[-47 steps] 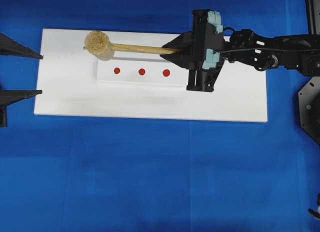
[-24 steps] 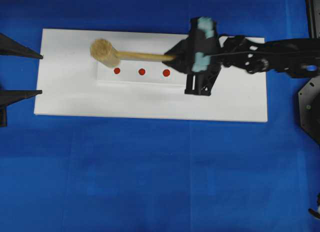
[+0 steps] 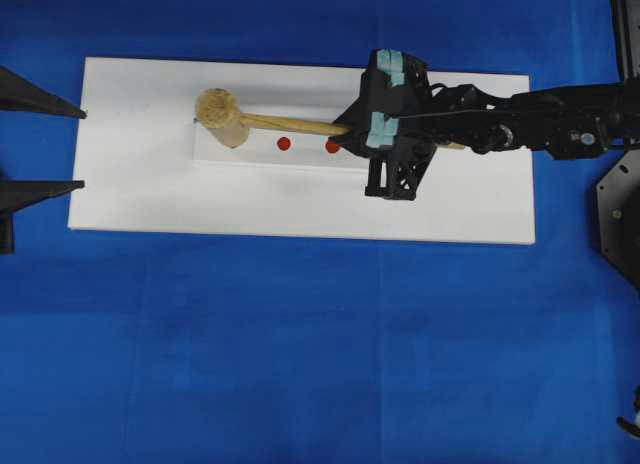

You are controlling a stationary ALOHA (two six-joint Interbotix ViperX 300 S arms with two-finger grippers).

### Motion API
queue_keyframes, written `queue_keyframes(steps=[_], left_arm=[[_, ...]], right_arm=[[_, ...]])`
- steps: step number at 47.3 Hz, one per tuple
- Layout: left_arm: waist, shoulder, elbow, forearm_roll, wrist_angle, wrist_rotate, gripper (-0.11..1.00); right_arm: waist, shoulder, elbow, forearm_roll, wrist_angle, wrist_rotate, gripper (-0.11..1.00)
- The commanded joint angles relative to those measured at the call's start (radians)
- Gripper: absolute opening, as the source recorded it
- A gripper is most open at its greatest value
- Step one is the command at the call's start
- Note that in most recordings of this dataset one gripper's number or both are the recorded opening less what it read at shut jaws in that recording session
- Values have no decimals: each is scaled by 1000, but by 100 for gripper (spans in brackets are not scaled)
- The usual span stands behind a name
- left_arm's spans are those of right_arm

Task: Hit the mark with a hammer.
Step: 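Swing the mallet head down onto the red dots with the right gripper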

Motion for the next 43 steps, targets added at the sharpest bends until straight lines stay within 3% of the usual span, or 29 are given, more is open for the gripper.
queue_keyframes(steps=[1, 13, 23, 35, 43], left_arm=[[3, 9, -9, -2, -2, -2, 90], [3, 9, -9, -2, 0, -3, 90], [3, 8, -9, 0, -3, -2, 90], [3, 6, -11, -2, -6, -2, 90], [3, 6, -11, 0, -6, -3, 90]], right_arm=[[8, -83, -3, 0, -14, -5, 2], [28, -296, 98, -5, -18, -9, 2], [29, -390, 176, 3, -80, 0, 2], [29, -356, 175, 6, -80, 3, 2], [35, -242, 192, 72, -72, 3, 2]])
